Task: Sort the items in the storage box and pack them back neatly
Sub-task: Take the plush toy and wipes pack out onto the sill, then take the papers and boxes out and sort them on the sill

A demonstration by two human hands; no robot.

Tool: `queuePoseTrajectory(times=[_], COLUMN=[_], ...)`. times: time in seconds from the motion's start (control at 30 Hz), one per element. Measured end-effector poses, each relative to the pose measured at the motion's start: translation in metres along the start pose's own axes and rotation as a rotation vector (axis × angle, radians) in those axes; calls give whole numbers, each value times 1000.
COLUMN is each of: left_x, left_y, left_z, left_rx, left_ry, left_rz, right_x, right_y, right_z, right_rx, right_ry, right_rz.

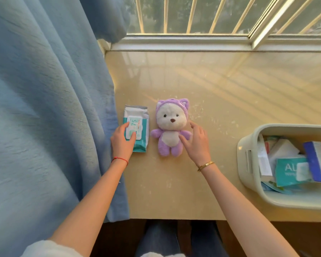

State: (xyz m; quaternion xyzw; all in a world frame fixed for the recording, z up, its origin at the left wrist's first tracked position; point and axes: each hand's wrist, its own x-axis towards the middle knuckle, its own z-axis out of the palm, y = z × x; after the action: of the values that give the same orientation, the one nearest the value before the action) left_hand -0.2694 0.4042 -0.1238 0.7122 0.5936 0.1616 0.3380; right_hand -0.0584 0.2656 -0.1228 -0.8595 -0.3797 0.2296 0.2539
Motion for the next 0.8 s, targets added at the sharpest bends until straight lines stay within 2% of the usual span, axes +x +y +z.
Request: queuePoseTrajectory(times=[0.17, 0.33, 0.43, 0.57, 0.8], left_x=[-47, -107, -141, -181, -221], left_y=[62, 138, 184, 236, 293], left_z=[-6, 22, 57, 114, 205], left_rx=[43, 24, -5, -16, 58], left_ry=[16, -17, 7, -59, -169], left_rz=[198, 365, 386, 369, 280], right_x=[-51, -94, -109, -113, -93], right_y=[28, 92, 143, 216, 303], right_z=[-71, -158, -211, -268, -307], right_rx=[-85, -121, -125, -159, -159], right_ry=[86, 170, 198, 188, 65], right_rz=[-143, -129, -84, 4, 171])
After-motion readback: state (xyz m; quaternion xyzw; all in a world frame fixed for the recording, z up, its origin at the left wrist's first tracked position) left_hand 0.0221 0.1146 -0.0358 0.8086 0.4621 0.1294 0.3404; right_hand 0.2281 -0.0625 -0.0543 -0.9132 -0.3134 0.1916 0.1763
